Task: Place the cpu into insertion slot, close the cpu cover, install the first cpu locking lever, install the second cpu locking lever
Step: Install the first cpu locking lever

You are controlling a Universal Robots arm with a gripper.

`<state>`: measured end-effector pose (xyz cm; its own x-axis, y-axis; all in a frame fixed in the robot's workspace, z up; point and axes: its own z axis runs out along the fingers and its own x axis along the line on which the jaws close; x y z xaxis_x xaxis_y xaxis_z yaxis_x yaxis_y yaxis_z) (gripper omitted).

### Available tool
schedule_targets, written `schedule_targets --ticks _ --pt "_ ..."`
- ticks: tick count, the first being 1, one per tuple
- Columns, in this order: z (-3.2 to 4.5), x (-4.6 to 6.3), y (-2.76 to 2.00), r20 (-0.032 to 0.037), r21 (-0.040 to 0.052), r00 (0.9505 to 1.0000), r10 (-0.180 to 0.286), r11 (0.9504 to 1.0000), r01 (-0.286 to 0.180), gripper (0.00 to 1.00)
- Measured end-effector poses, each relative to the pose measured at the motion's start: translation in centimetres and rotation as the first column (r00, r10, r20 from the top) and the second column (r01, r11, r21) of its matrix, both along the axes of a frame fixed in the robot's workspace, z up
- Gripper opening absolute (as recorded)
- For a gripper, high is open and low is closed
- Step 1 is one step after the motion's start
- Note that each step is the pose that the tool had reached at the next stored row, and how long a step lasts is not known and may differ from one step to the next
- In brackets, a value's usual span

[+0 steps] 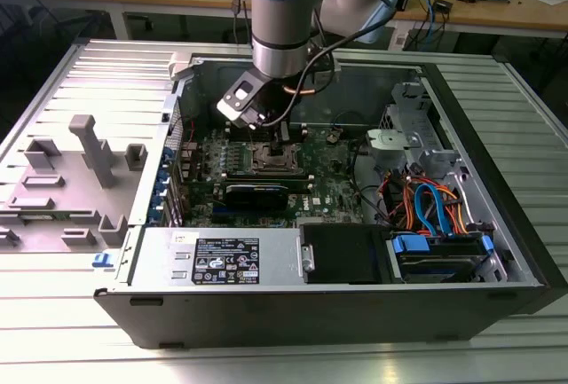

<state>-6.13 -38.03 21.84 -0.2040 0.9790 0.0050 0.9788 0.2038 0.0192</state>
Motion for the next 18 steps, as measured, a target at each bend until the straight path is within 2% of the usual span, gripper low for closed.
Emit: schedule_targets --ticks 5,10,12,15,18 --pt "0.44 0.0 0.0 0.0 0.0 0.9999 0.016 0.9999 -0.016 0.11" --pt "1.75 0.0 0.0 0.0 0.0 0.9999 0.016 0.9999 -0.016 0.11" --pt "2.05 0.0 0.0 0.0 0.0 0.9999 0.017 0.9999 -0.017 0.11" --pt "2.07 0.0 0.0 0.0001 0.0001 0.9996 0.028 0.9996 -0.028 0.11" --pt "2.07 -0.1 0.0 -0.0001 -0.0003 0.998 0.063 0.998 -0.063 0.11"
